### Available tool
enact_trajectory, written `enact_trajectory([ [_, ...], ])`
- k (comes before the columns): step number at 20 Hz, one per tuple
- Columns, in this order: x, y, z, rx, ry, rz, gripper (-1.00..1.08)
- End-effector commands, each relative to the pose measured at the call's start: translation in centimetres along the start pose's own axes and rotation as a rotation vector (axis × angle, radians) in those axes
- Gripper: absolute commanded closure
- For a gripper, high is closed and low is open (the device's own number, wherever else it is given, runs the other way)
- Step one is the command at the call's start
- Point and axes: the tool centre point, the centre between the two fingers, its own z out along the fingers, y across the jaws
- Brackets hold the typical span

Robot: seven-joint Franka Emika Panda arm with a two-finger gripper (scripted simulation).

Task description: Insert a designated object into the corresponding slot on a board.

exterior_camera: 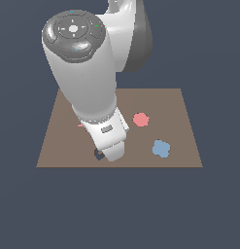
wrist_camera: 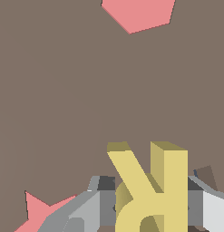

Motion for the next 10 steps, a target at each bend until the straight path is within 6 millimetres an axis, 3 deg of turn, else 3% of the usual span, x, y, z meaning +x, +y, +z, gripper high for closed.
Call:
enact_trajectory([
  [1, -0.7, 0.9, 0.0, 0.0, 0.0, -0.065, 1.08],
  [10, -2.1, 3.4, -0.1, 0.0, 0.0, -0.224, 1.08],
])
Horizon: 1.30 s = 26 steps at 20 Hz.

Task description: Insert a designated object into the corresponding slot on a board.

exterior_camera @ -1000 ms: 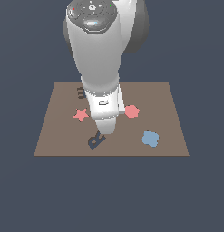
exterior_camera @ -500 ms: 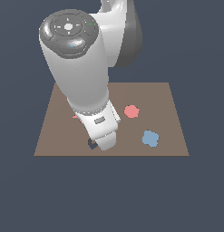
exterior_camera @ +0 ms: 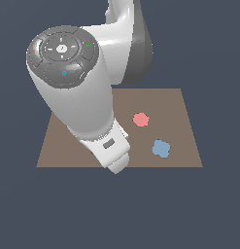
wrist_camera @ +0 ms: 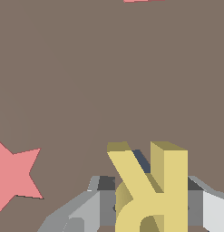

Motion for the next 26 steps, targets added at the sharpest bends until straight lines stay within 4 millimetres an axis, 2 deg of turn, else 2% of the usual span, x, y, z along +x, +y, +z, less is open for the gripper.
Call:
enact_trajectory([
  [1, -0.4, 0.5, 0.0, 0.0, 0.0, -0.036, 1.08],
  [8, -0.8, 1.4, 0.0, 0.0, 0.0, -0.088, 1.08],
  [17, -0.8, 1.3, 0.0, 0.0, 0.0, -0.085, 1.08],
  [23, -0.8, 1.3, 1.0, 0.0, 0.0, -0.083, 1.08],
  [24, -0.8, 1.3, 1.0, 0.0, 0.0, -0.083, -0.92],
  [26, -0.8, 1.3, 1.0, 0.0, 0.0, -0.083, -0.92],
])
